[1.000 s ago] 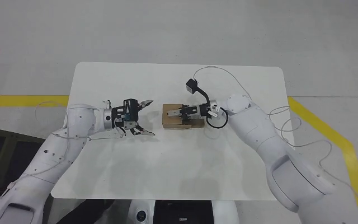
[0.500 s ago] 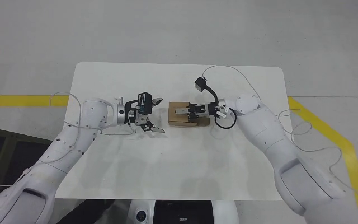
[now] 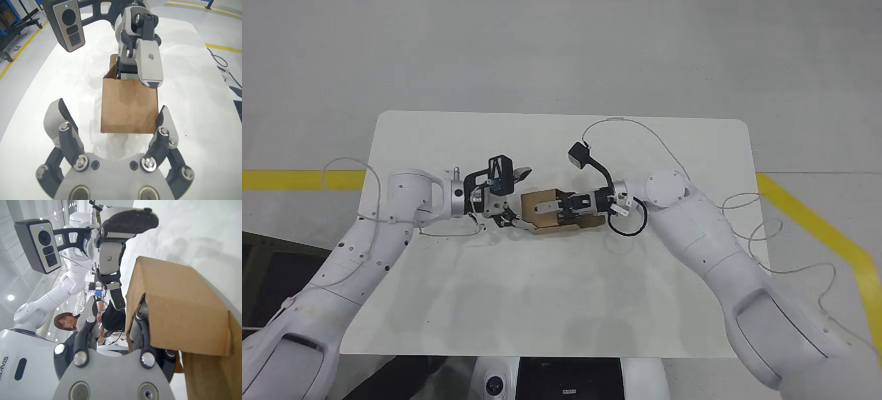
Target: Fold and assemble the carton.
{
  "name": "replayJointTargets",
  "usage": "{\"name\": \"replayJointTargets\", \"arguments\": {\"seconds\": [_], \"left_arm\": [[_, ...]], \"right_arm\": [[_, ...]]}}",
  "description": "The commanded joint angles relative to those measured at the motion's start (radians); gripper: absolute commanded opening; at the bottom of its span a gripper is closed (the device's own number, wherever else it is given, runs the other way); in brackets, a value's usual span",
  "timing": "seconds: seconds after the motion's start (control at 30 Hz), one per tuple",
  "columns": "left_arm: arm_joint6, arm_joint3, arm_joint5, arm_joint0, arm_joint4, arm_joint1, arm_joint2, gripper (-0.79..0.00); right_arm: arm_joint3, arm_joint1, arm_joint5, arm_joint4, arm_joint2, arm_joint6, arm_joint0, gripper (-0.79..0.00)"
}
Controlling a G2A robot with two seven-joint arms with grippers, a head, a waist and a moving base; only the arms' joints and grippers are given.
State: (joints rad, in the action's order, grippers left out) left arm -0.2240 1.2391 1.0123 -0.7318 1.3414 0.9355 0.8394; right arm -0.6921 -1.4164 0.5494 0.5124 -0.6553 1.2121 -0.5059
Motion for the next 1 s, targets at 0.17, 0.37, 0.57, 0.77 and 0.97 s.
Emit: {"name": "replayJointTargets", "arguments": {"seconds": [0.17,0.37,0.57,0.77,0.97], "left_arm": [[0.033,0.018,0.000,-0.011,-0.017,-0.005,0.007,0.000],[0.073,0.048,0.000,-0.033,-0.037,-0.009,0.026,0.000],[0.103,0.080,-0.003,-0.056,-0.042,-0.015,0.040,0.000],[0.112,0.072,-0.028,-0.058,-0.045,-0.005,0.033,0.000],[0.130,0.046,-0.054,-0.045,-0.070,0.011,0.018,0.000]], "right_arm": [[0.048,0.016,0.014,-0.025,-0.036,0.017,-0.001,-0.397],[0.008,0.043,0.007,-0.050,-0.078,0.018,-0.031,-0.385],[-0.074,0.072,-0.024,-0.101,-0.119,0.007,-0.058,-0.348],[-0.165,0.114,-0.072,-0.165,-0.182,-0.003,-0.102,-0.354],[-0.281,0.161,-0.111,-0.229,-0.270,-0.023,-0.164,-0.437]]}}
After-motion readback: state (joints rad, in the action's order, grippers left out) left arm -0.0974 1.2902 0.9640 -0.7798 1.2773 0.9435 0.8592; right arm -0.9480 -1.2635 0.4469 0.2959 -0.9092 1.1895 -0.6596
